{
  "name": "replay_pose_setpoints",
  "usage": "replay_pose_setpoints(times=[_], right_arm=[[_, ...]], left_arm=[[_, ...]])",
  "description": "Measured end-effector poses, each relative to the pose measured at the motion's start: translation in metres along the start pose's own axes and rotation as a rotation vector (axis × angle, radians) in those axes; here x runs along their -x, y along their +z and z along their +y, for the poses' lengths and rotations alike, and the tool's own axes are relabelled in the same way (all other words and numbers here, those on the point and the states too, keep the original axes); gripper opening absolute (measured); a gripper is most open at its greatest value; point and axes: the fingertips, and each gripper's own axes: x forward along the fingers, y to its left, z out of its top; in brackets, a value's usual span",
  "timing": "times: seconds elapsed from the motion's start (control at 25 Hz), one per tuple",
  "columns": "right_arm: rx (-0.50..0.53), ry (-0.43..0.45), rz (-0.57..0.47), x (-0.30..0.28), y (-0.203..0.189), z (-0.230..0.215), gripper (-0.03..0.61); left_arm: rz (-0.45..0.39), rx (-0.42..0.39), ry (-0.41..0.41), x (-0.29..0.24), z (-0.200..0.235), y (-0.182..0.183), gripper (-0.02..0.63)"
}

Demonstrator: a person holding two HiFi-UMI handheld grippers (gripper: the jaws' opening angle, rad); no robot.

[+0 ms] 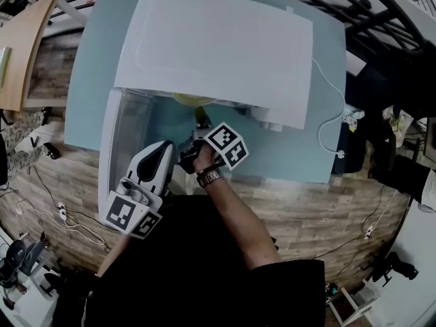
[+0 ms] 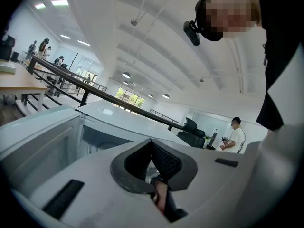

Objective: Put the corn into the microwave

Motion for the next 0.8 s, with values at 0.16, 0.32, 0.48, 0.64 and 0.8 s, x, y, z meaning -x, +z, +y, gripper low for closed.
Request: replay_pose_setpoints(times=[0.16, 0.32, 0.48, 0.64, 0.8], right_arm=[[0.027, 0.028, 0.008, 0.015, -0.004, 0.0, 0.149], [0.069, 0.023, 0.011, 0.033, -0.005, 0.0, 0.026], [0.123, 0.064, 0.021, 0.051, -0.003, 0.008, 0.009], [0.205, 0.092, 0.045, 0.069, -0.005, 0.016, 0.009], [0.294, 0.153, 0.057, 0.088, -0.007, 0.034, 0.009]], left_arm=[[-0.004, -0.005, -0.003, 0.002, -0.008, -0.003, 0.003], [-0.007, -0.012, -0.004, 0.004, -0.014, -0.007, 0.003], [-0.012, -0.02, -0.002, 0.008, -0.019, -0.01, 0.003], [-0.011, -0.034, 0.0, 0.01, -0.024, -0.015, 0.003], [-0.012, -0.042, 0.001, 0.011, -0.028, -0.018, 0.003]])
